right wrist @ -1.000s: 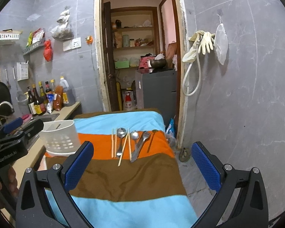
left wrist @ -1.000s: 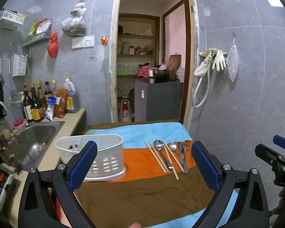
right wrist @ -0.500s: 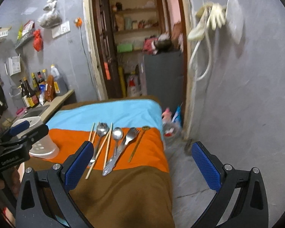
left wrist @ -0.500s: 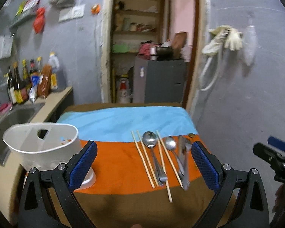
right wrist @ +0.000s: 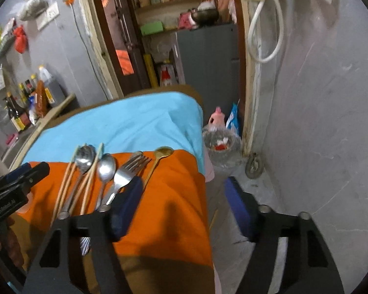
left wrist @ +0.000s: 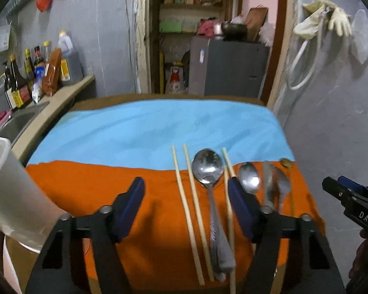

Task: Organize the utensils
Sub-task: 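Move both grippers down toward the row of utensils on the orange stripe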

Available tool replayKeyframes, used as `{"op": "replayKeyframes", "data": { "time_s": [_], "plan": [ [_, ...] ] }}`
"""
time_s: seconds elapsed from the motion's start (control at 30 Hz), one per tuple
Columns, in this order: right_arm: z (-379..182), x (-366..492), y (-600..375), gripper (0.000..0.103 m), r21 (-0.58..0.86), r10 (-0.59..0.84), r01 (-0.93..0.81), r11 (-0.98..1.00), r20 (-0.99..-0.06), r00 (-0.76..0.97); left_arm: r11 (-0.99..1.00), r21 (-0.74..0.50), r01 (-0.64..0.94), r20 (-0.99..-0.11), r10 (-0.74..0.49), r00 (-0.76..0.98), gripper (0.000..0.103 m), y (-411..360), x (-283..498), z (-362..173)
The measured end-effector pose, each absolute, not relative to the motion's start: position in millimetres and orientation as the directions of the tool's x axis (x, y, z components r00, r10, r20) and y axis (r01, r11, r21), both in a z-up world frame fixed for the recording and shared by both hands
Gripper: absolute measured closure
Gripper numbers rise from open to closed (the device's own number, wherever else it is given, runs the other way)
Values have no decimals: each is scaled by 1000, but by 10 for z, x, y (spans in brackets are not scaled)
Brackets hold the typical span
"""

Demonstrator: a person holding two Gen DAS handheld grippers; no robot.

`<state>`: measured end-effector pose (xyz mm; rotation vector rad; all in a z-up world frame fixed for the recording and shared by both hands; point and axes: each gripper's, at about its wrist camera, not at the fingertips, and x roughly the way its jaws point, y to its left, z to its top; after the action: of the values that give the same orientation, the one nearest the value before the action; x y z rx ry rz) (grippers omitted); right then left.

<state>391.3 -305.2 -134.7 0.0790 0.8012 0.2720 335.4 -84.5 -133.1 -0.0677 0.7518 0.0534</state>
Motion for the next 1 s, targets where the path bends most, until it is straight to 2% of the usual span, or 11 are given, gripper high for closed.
{"op": "replayKeyframes", "data": {
  "time_s": [0.07,0.13,0.2,0.3,0.4,0.6,0.87,1.0],
  "plan": [
    [-1410,4033,-3004,52,178,274,-212,961,-715,643,995,-44,-89,-705,32,709,55,-804,3440,-1407],
    [-1454,4154,-2959,55,185,283,-218,958,-724,629,994,-55,-96,-727,27,687,66,-760,3509,-1478],
    [-1489,4251,-2900,57,192,292,-224,955,-731,617,994,-70,-83,-738,4,675,72,-730,3563,-1533],
    [-1551,4384,-2818,66,192,296,-232,953,-748,594,995,-74,-61,-752,-15,659,73,-704,3611,-1593],
    [-1587,4507,-2752,69,203,307,-239,950,-756,578,996,-76,-51,-770,-26,637,78,-690,3646,-1652],
    [-1651,4661,-2704,73,209,309,-239,948,-775,551,991,-131,-40,-788,-80,610,79,-598,3716,-1696],
    [-1665,4752,-2644,76,191,287,-227,955,-791,541,988,-154,-27,-780,-105,617,88,-588,3712,-1670],
    [-1674,4759,-2668,76,204,297,-228,952,-789,538,973,-227,-51,-774,-148,616,88,-511,3726,-1671]
  ]
}}
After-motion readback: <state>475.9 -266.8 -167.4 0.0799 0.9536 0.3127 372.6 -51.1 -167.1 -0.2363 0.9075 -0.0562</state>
